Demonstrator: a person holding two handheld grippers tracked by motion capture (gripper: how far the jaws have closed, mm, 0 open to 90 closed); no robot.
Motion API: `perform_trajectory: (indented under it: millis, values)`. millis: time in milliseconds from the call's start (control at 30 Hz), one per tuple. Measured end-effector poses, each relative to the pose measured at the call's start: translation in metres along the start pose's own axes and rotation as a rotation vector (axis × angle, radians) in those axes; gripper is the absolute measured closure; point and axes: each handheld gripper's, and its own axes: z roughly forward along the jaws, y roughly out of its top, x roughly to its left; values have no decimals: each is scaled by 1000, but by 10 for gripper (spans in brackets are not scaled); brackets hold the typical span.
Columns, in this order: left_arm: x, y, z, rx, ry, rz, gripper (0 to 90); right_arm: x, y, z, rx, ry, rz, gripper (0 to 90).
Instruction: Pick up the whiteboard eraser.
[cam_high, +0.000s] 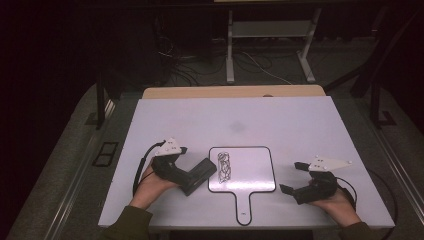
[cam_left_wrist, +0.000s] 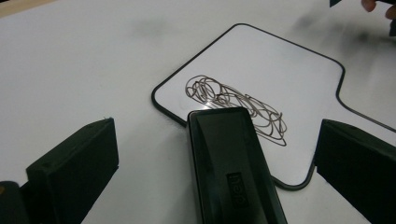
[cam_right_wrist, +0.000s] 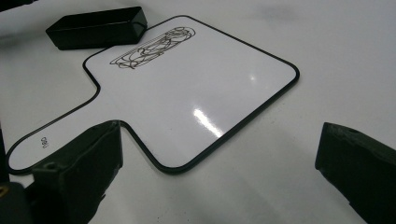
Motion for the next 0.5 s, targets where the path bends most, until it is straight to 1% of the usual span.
perform_trajectory:
  millis: [167, 267, 367, 500]
  values:
    - [-4, 0, 4, 34, 6, 18, 0, 0, -1, 0, 6, 1, 1, 0]
    - [-5, -1, 7, 52, 7, 24, 0, 0, -1, 0, 3, 0, -13, 0]
    - [-6, -2, 10, 80, 14, 31, 0, -2, -1, -1, 1, 1, -6, 0]
    - [-8, -3, 14, 112, 11, 39, 0, -4, -1, 0, 4, 7, -1, 0]
